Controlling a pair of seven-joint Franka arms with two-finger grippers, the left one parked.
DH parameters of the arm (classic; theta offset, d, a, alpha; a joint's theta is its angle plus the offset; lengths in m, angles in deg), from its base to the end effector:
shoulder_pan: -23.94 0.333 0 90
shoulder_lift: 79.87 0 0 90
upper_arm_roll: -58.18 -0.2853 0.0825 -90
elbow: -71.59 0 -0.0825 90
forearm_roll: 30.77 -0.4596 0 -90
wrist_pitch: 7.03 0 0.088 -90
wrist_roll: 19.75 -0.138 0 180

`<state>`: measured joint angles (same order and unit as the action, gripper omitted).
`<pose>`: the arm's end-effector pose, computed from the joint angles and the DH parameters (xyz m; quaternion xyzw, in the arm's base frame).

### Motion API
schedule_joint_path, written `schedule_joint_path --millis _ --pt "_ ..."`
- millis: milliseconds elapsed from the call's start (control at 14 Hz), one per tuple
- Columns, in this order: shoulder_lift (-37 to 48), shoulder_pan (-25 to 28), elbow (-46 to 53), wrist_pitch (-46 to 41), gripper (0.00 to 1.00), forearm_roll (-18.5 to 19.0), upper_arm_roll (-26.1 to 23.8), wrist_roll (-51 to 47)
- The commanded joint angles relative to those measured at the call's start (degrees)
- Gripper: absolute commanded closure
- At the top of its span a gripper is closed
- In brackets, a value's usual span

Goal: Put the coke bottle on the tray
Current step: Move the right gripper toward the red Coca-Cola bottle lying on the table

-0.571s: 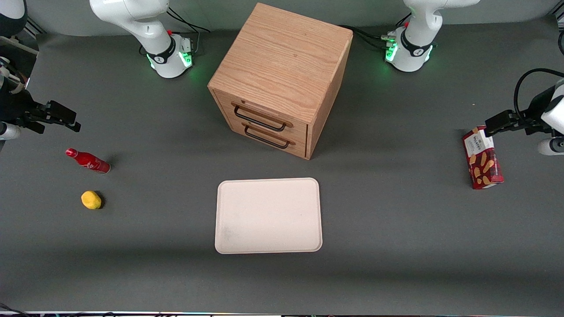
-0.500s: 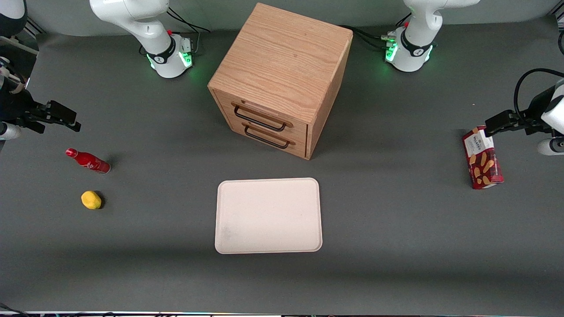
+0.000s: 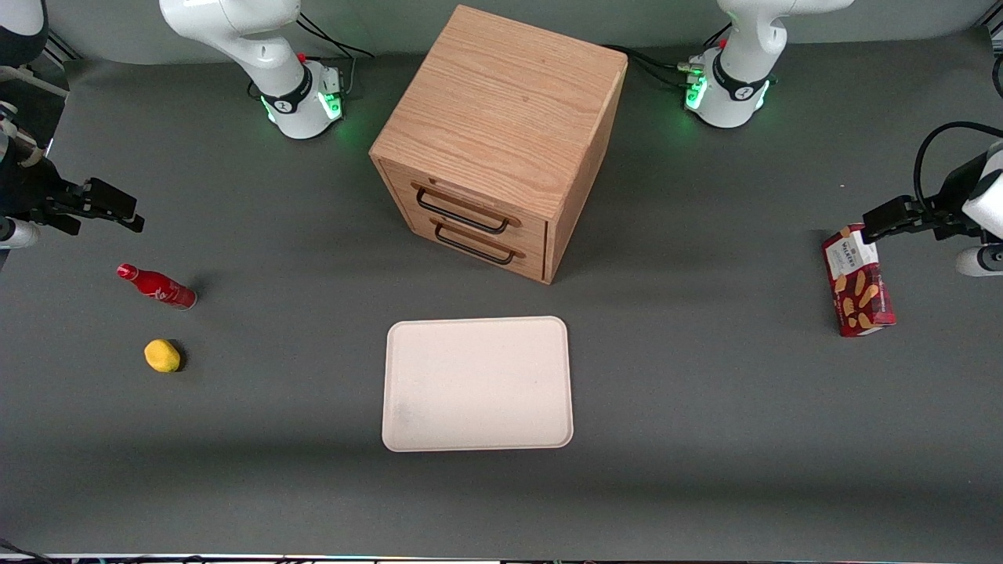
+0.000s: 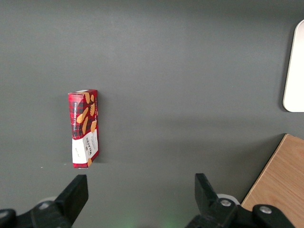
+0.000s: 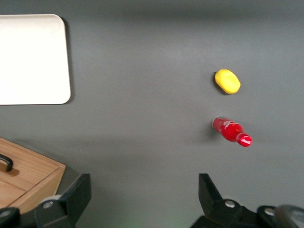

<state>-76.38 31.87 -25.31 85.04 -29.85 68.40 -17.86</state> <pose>0.6130 -0.0287 0.5372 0.9999 -0.0029 -0.0123 0.0022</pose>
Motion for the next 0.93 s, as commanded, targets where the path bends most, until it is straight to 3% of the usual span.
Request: schedule_joint_path --millis 0,357,857 --pt "-1.04 -0.03 -2.5 2.74 0.0 2.77 3.55 5.82" --pt "-3.23 -0.03 -11.55 14.78 0.0 2.77 14.45 20.51" --pt "-3.76 -0.03 -29.03 36.48 0.0 2.77 19.39 25.79"
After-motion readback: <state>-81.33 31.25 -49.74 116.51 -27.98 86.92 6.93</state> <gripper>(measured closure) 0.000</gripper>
